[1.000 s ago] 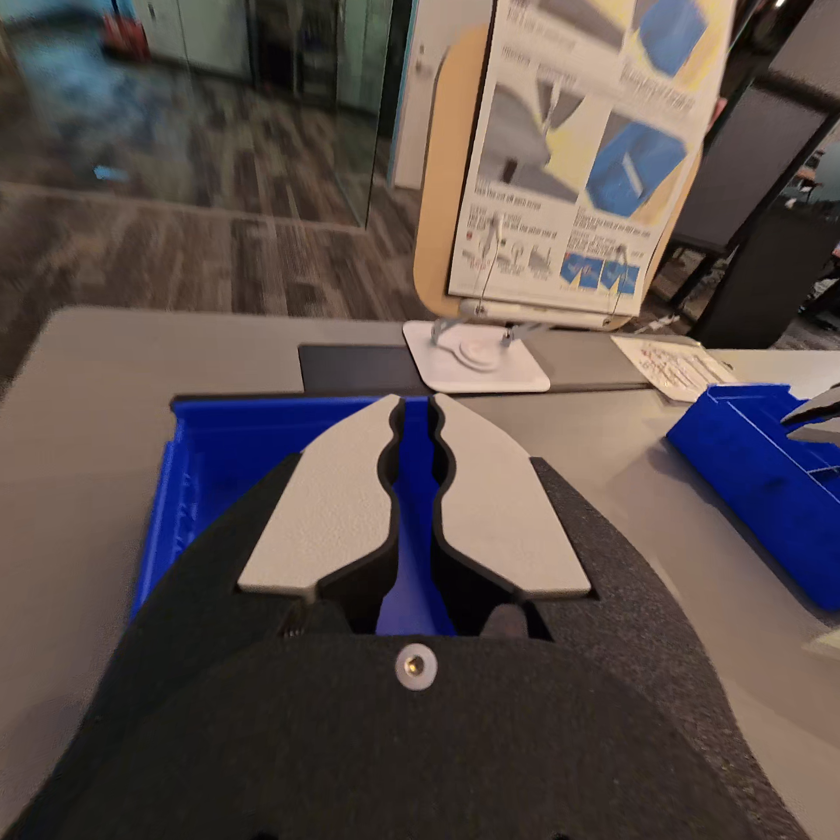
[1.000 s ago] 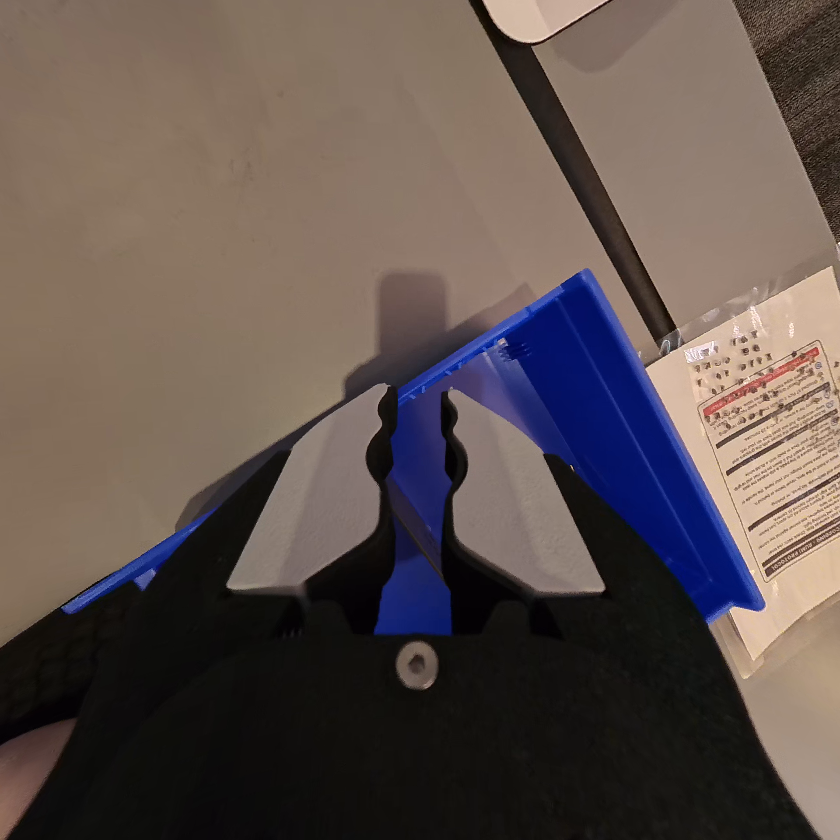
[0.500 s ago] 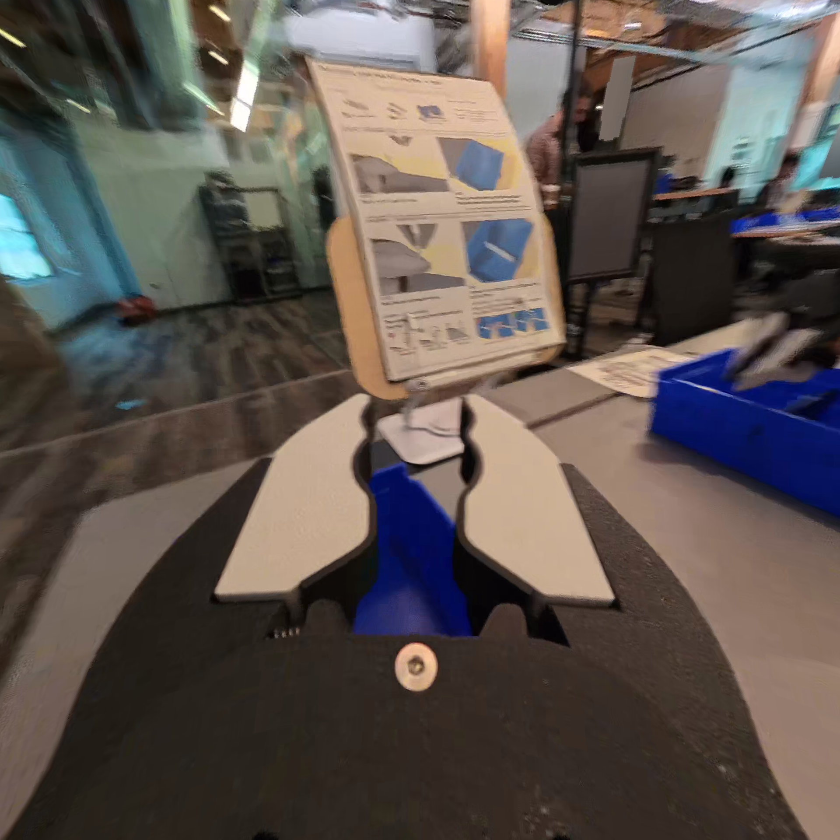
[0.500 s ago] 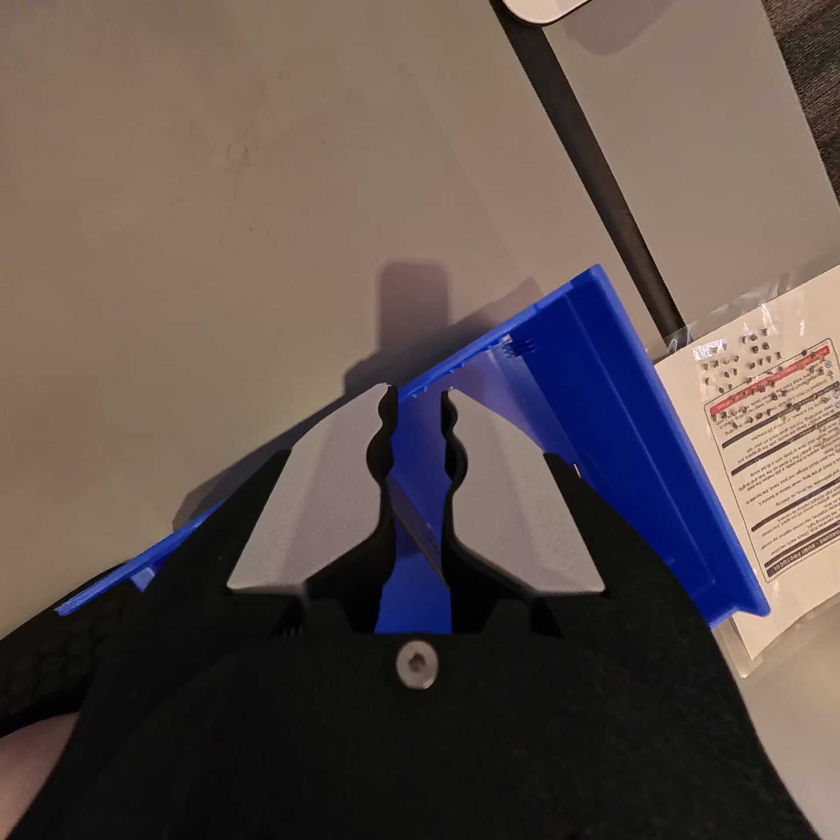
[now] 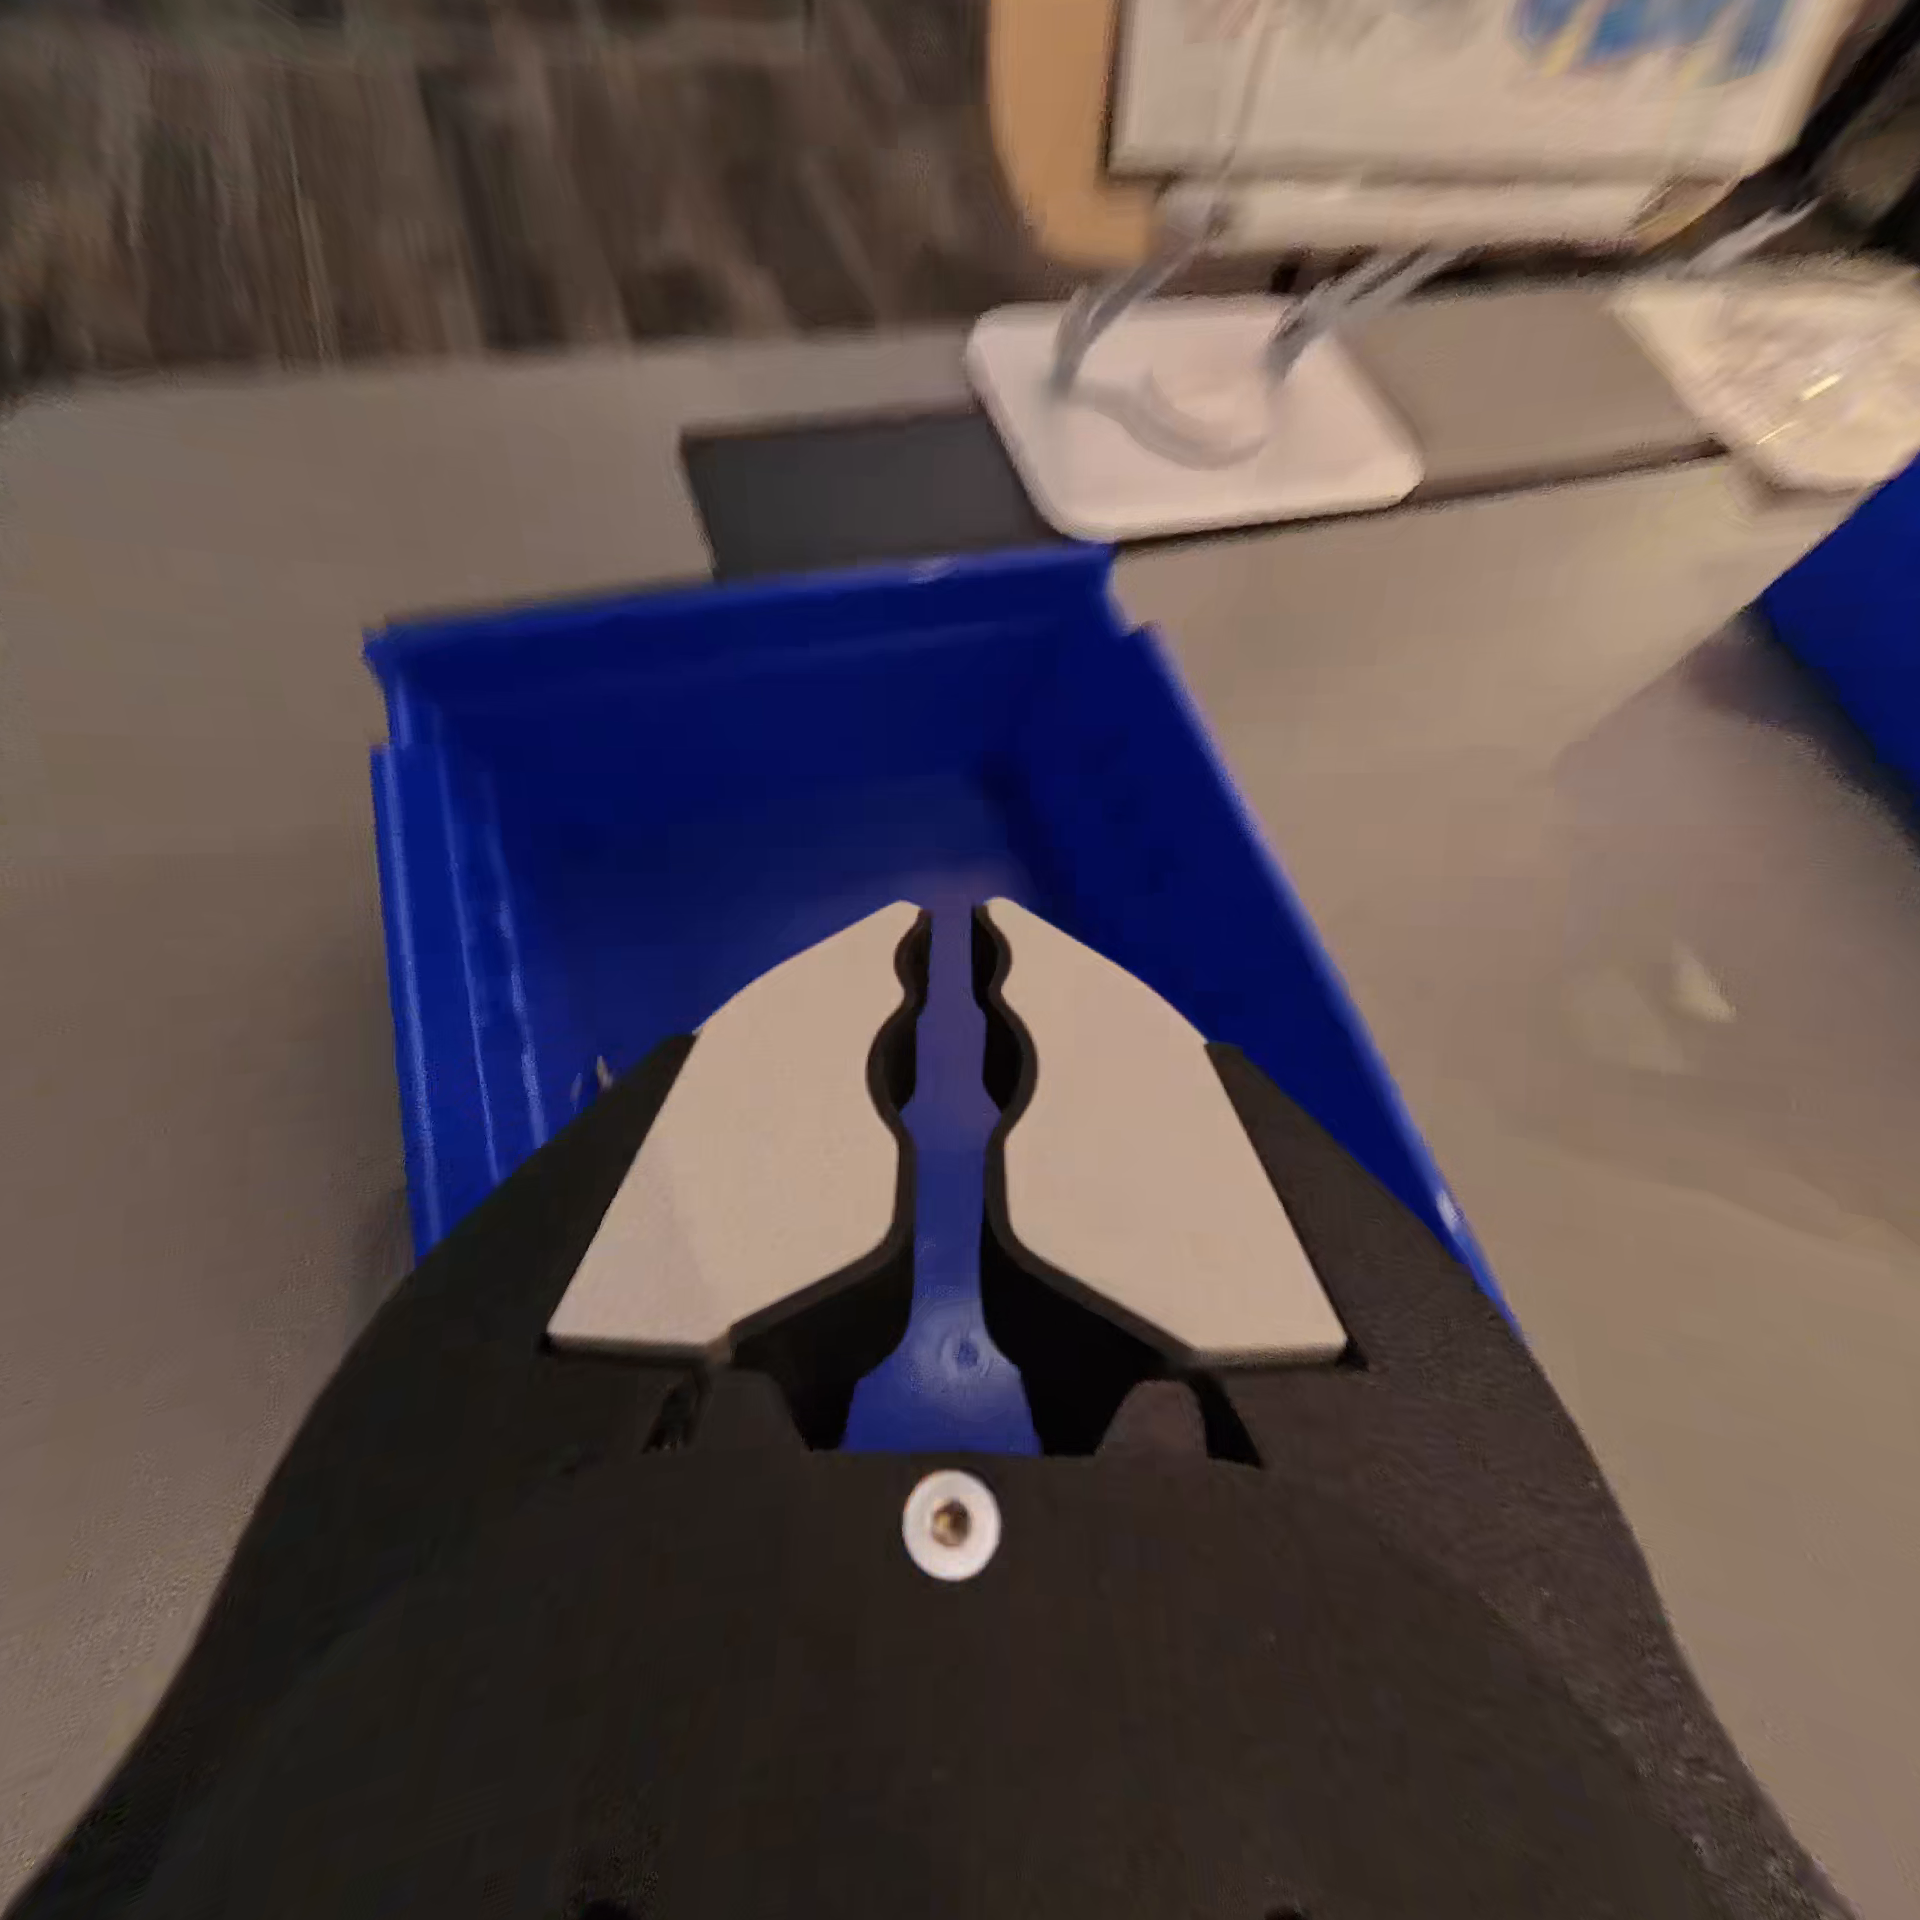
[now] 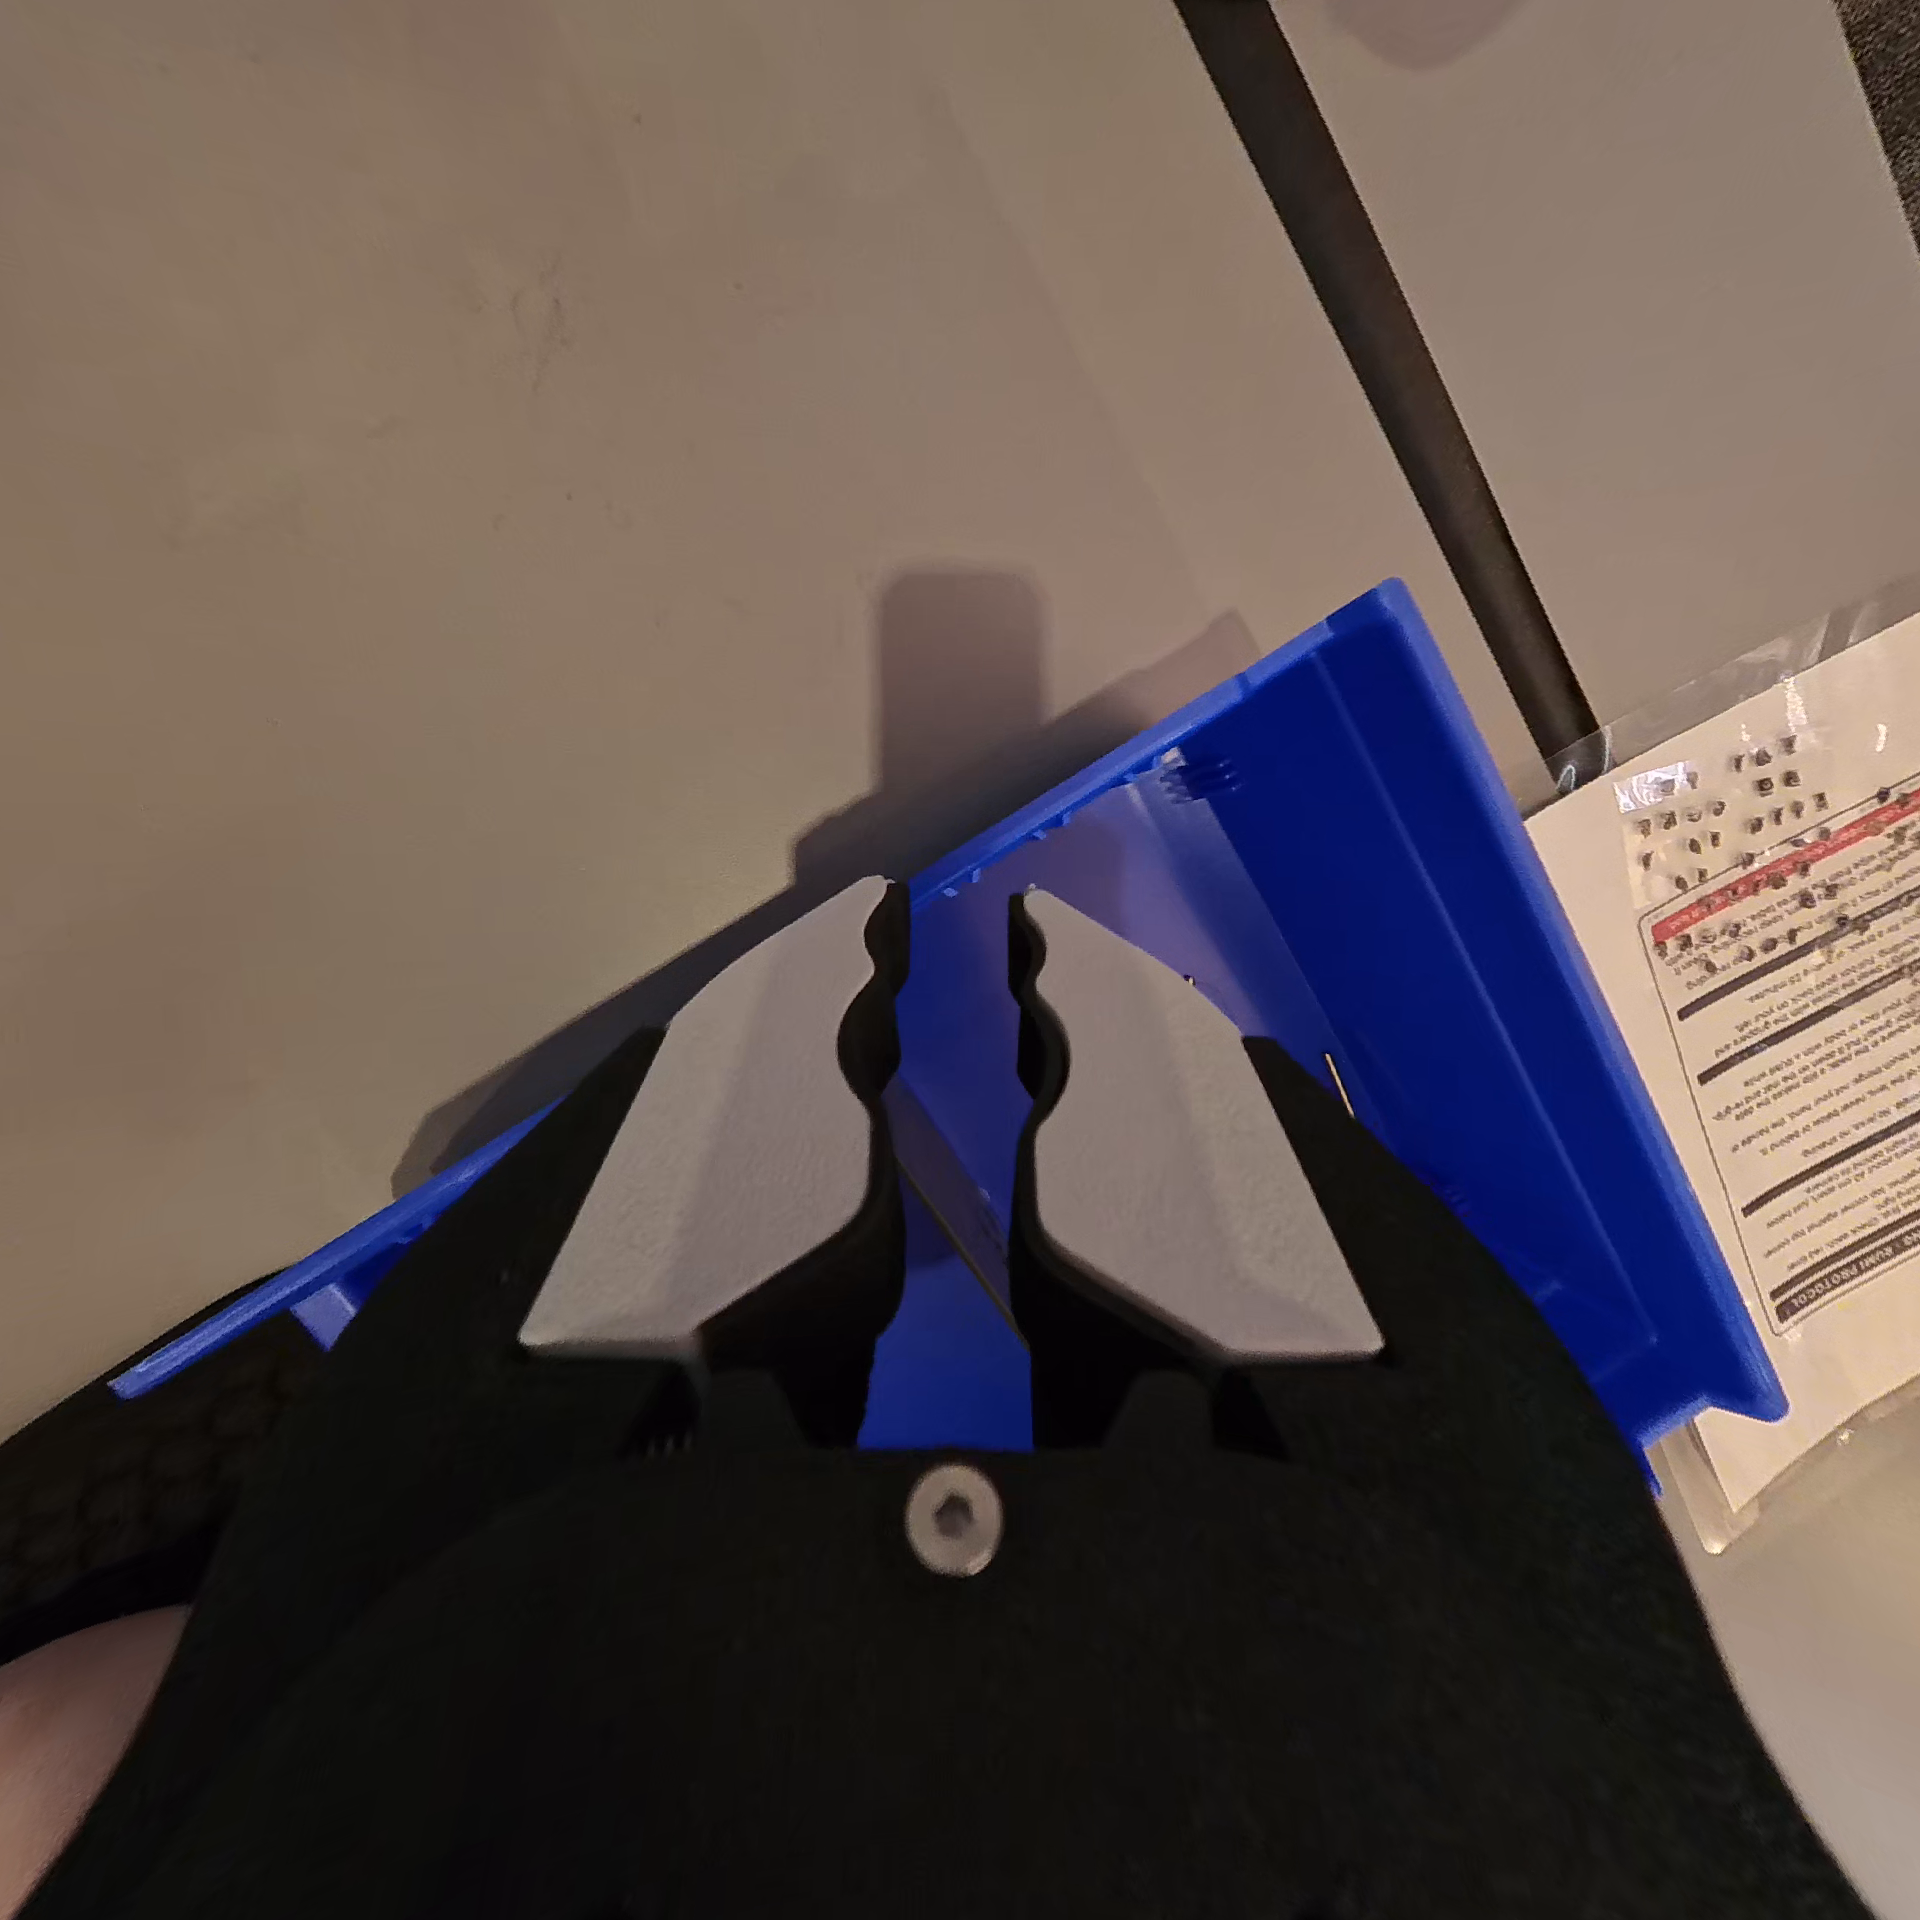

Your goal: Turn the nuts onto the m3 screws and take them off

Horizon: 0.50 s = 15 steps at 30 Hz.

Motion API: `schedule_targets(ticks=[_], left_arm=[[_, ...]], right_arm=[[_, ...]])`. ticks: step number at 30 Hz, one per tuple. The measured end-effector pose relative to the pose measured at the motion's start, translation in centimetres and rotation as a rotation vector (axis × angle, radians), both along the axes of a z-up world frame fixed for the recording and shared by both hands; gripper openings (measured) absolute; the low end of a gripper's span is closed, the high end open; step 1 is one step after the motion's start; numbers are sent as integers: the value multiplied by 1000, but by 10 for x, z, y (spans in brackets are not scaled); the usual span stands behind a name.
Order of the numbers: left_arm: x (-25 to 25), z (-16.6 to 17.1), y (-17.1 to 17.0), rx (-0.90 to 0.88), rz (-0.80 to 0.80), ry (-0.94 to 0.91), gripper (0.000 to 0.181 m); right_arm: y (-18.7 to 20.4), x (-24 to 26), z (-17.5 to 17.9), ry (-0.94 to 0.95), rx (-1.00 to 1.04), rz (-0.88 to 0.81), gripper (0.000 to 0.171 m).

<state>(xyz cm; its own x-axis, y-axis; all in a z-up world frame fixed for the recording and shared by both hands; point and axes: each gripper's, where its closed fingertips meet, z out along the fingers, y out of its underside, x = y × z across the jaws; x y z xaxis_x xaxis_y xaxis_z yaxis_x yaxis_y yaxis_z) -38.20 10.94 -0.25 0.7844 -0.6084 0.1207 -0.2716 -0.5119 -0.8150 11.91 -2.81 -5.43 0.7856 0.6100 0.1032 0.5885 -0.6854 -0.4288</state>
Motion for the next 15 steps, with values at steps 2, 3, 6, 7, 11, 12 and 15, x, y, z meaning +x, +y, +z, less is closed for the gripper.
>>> schedule_targets(ticks=[2,3,6,7,11,12,15], left_arm=[[-10,-30,7,-148,60,81,15],[-15,-44,11,-207,95,124,20],[-27,-70,22,-286,188,260,32],[-31,-78,25,-326,222,310,41],[-26,-103,24,-529,298,371,54],[-28,-107,24,-553,318,407,55],[-36,-115,30,-556,350,561,59]], right_arm=[[0,0,0,4,-4,3,18],[-1,0,-1,5,-6,5,18],[-2,-1,-1,11,-11,10,18],[-2,-1,-1,14,-10,11,18],[-3,-3,0,30,-8,19,18],[-3,-3,0,33,-9,21,18],[-4,-3,0,36,-14,22,18]])
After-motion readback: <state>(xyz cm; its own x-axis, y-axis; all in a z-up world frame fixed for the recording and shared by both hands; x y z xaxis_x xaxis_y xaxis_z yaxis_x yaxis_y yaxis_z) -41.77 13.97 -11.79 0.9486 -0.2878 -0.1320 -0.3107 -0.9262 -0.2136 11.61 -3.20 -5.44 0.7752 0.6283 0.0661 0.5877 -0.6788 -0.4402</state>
